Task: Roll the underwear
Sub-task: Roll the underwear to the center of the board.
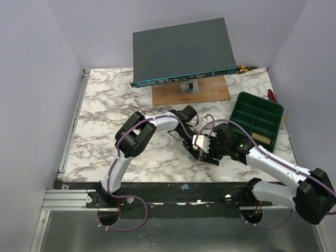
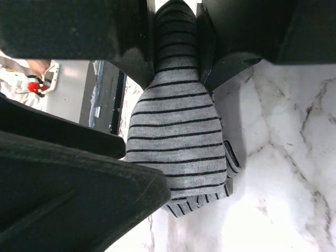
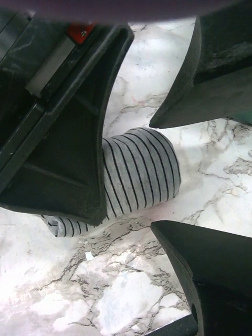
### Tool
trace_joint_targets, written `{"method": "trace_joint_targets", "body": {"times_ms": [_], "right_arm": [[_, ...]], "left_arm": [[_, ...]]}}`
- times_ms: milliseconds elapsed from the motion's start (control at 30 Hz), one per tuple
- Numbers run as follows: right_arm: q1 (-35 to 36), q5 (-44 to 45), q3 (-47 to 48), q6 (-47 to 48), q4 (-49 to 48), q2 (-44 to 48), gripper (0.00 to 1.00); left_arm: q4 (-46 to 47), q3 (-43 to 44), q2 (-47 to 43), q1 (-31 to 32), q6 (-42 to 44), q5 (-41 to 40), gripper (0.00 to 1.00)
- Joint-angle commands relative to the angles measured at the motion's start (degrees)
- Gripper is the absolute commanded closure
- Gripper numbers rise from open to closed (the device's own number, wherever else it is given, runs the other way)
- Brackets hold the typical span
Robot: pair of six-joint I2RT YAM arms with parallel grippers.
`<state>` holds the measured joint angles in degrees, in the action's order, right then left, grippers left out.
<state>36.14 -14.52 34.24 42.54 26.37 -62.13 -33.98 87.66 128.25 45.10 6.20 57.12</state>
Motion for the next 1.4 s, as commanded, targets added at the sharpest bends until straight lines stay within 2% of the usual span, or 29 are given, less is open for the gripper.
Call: {"method": "trace_joint_targets", "body": {"times_ms": [0, 167, 733, 1200, 1367], "right_arm": [[1.8, 2.6, -1.8, 2.6, -2.8, -1.9, 0.26], [2.4, 3.3, -2.5, 3.5, -4.7, -3.0, 0.26], [8.3, 3.0, -1.8, 2.0, -2.5, -5.8, 0.25], [9.0, 5.9, -2.8, 3.1, -8.7, -11.7, 0.26], [9.0, 5.4, -2.5, 4.0, -8.4, -13.7, 0.37]], "left_arm": [[-8.2, -4.0, 8.0, 0.9, 2.8, -14.7, 1.00], [-9.1, -3.1, 9.0, 0.9, 2.9, -14.5, 1.00], [-8.9, -2.4, 9.7, -0.1, 1.5, -15.2, 1.00], [-9.1, -2.6, 9.6, -0.2, 1.7, -14.3, 1.00], [-8.9, -2.8, 9.3, -0.2, 1.9, -14.3, 1.00]]}}
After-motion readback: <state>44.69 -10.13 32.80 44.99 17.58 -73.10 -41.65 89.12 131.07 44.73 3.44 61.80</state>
